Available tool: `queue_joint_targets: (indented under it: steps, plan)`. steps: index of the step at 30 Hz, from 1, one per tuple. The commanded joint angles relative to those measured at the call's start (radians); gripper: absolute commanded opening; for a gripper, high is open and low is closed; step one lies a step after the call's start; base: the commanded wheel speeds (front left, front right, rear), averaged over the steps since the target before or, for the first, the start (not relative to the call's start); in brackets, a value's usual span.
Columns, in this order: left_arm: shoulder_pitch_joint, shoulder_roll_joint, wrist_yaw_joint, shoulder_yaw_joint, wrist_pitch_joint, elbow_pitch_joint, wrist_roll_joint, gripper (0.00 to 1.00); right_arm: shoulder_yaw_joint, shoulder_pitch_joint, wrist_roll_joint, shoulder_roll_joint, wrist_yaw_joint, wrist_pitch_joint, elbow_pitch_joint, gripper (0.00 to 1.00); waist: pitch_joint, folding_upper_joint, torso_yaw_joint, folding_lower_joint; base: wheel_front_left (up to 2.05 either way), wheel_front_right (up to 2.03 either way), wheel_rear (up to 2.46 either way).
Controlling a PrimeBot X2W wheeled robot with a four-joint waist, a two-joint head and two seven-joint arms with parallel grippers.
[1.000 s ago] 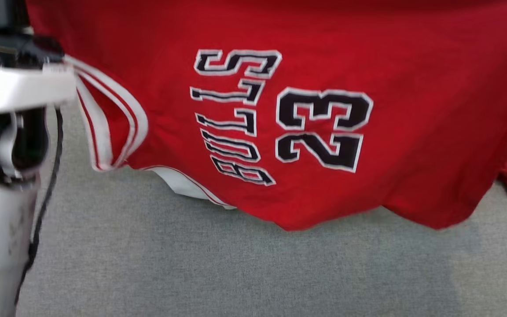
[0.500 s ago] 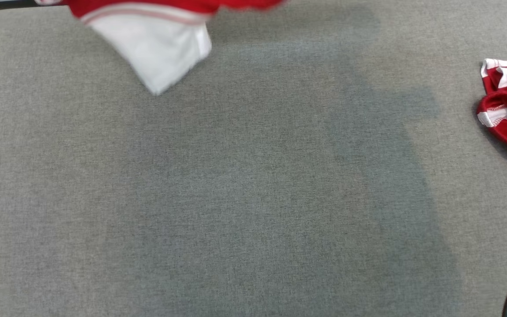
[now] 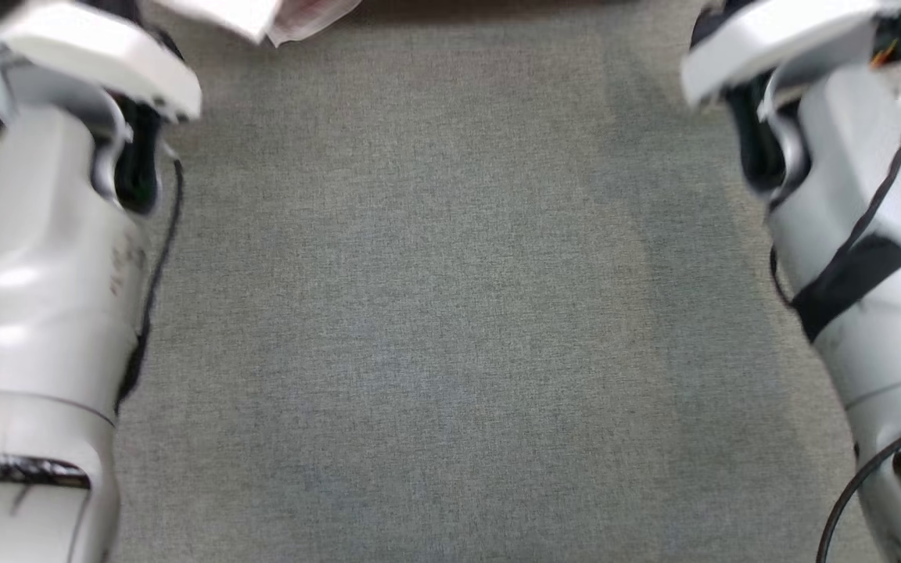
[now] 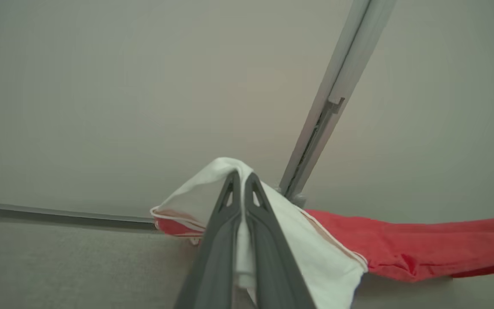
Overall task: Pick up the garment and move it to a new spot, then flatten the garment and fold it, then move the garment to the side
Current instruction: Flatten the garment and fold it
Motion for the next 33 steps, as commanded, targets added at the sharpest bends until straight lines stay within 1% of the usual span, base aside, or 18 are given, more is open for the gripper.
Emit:
queue_joint_targets:
  steps: [1,2,3,5,10,16,20,24,28,33]
  plan:
    - [0.023,-0.003,-0.006,0.016,-0.001,0.002,-0.010,0.00,0.007,0.030,0.021,-0.002,0.000,-0.013,0.013,0.00,0.012,0.0000,0.004,0.0000,0.00,0.00,0.00]
    - [0.049,-0.007,-0.008,0.014,-0.001,0.006,0.000,0.00,0.014,0.055,0.034,-0.003,0.000,-0.019,0.022,0.00,0.016,0.0000,0.006,0.0000,0.00,0.00,0.00]
    - [0.081,-0.017,-0.007,0.033,-0.001,0.003,-0.016,0.00,0.021,0.089,0.050,-0.005,0.000,-0.021,0.026,0.00,0.018,0.0000,0.009,0.0000,0.00,0.00,0.00]
    - [0.140,-0.027,-0.007,0.061,-0.001,-0.013,-0.021,0.00,0.008,0.146,0.077,-0.025,0.000,-0.027,0.000,0.00,0.021,0.0000,0.015,0.0000,0.00,0.00,0.00]
    - [0.293,-0.044,-0.008,0.132,-0.001,-0.100,-0.019,0.00,-0.027,0.353,0.084,-0.057,0.000,-0.026,-0.143,0.00,0.009,0.0000,0.022,0.0000,0.00,0.00,0.00]
    - [0.502,-0.049,-0.008,0.221,-0.001,-0.287,0.032,0.00,-0.090,0.602,0.050,-0.070,0.000,-0.026,-0.336,0.00,-0.044,0.0000,0.033,0.0000,0.00,0.00,0.00]
    - [0.647,-0.057,-0.008,0.239,-0.001,-0.393,0.053,0.00,-0.135,0.765,0.023,-0.070,0.000,-0.026,-0.452,0.00,-0.099,0.0000,0.044,0.0000,0.00,0.00,0.00]
    - [0.791,-0.061,-0.006,0.233,-0.001,-0.479,0.084,0.00,-0.174,0.929,-0.005,-0.064,0.000,-0.026,-0.560,0.00,-0.162,0.0000,0.053,0.0000,0.00,0.00,0.00]
    - [0.922,-0.055,0.022,0.225,0.020,-0.600,0.099,0.00,-0.196,1.067,-0.030,-0.063,0.000,0.011,-0.673,0.00,-0.210,0.0000,0.053,0.0000,0.00,0.00,0.00]
    - [1.081,-0.059,0.085,0.210,0.116,-0.812,0.110,0.00,-0.242,1.230,-0.055,-0.050,0.000,0.100,-0.834,0.00,-0.248,0.0000,0.071,0.0000,0.00,0.00,0.00]
